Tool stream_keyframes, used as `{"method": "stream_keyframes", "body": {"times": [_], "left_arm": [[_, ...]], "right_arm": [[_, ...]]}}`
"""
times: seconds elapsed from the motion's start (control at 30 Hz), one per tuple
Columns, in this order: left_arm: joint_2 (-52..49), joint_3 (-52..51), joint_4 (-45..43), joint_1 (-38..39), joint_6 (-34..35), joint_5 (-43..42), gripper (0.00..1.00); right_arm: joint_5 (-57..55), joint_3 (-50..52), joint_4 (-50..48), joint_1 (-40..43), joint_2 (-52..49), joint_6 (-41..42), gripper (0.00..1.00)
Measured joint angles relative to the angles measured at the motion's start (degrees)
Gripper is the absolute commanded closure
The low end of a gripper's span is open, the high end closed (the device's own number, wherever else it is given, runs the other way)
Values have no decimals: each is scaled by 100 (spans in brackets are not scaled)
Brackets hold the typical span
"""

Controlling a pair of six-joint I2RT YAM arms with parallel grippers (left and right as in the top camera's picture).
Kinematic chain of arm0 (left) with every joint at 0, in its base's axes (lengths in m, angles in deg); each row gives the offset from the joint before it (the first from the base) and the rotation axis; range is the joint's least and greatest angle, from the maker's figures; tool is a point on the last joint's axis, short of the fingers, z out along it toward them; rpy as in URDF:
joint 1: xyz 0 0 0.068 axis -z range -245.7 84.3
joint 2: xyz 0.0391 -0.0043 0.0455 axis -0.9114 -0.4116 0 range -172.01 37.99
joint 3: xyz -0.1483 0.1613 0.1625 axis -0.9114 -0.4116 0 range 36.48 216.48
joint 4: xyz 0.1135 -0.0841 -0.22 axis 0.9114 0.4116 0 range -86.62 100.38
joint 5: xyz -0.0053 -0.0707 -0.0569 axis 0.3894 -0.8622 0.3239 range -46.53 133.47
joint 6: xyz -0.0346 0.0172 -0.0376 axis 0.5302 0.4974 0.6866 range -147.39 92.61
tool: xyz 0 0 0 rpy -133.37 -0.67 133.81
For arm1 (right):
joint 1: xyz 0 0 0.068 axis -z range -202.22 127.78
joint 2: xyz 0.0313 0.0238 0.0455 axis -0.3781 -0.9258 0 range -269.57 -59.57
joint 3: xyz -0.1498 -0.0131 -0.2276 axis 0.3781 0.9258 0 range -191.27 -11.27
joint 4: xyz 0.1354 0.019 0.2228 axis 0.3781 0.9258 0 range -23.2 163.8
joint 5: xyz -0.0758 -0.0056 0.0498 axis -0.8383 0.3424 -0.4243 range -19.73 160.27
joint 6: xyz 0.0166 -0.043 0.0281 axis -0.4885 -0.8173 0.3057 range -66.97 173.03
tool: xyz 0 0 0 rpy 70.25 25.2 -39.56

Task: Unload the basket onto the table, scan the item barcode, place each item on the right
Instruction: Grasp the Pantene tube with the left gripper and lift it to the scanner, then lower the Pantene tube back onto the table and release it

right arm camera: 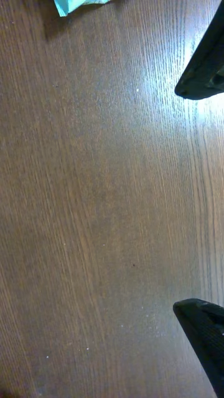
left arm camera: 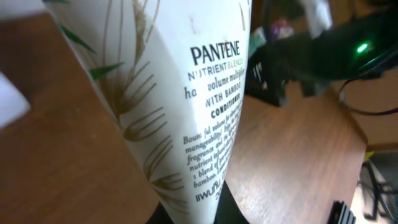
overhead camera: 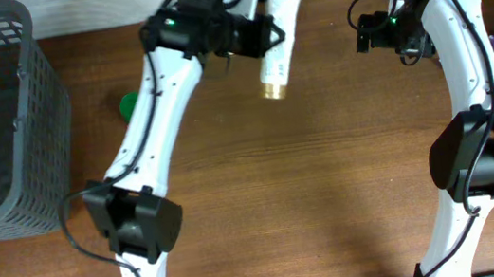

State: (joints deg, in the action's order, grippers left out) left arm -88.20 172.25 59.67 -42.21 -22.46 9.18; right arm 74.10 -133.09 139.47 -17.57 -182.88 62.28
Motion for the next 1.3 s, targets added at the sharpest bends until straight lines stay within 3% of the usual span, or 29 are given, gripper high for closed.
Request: {"method": "stream_keyframes", "body": {"times": [0.17,0.47,0.77,0.93,1.1,1.3], "left_arm": [[345,0,4,-398,103,-299,100],[385,0,-44,-874,151,-2450,100],[385,0,-111,-890,151,-2787,100],[385,2,315,-885,155,-2124,100],[420,-415,1027,-693,658,-76,100],[398,-2243,-111,-254,1349,780,100]], "right_arm": [[0,0,-2,0,0,0,1],[0,0,-2,0,0,2,1],[0,0,-2,0,0,2,1],[2,0,2,0,0,4,1],[0,0,0,0,0,0,1],[-2,0,-4,0,0,0,1]]}}
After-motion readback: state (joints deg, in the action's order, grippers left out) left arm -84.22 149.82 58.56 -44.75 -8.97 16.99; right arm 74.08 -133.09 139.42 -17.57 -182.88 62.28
